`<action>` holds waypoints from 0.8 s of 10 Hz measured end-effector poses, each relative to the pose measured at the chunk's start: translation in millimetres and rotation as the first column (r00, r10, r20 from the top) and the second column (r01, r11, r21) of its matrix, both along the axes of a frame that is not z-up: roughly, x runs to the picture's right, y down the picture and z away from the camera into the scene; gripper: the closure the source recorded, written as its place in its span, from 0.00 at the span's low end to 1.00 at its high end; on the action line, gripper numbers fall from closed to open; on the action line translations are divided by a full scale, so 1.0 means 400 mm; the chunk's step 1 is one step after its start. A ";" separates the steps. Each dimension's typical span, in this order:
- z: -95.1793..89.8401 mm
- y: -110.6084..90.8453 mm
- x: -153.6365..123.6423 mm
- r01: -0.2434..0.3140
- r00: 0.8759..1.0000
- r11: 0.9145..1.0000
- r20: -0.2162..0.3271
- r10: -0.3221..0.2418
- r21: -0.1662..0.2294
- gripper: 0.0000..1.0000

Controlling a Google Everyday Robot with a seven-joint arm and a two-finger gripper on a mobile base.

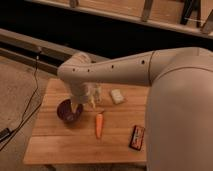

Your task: Place the ceramic cup in the ceramic bowl

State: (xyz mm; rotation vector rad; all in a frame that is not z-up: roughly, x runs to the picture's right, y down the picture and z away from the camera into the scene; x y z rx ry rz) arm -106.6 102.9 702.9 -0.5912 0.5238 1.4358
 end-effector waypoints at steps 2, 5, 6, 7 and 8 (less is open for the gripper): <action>0.000 0.000 0.000 0.000 1.000 1.000 0.000 0.000 0.000 0.35; 0.031 -0.011 -0.006 0.021 1.000 1.000 0.019 -0.021 0.006 0.35; 0.051 -0.022 -0.020 0.032 0.998 0.999 0.046 -0.033 0.016 0.35; 0.077 -0.036 -0.039 0.047 0.995 0.998 0.083 -0.050 0.029 0.35; 0.112 -0.058 -0.054 0.067 0.989 0.997 0.129 -0.072 0.041 0.35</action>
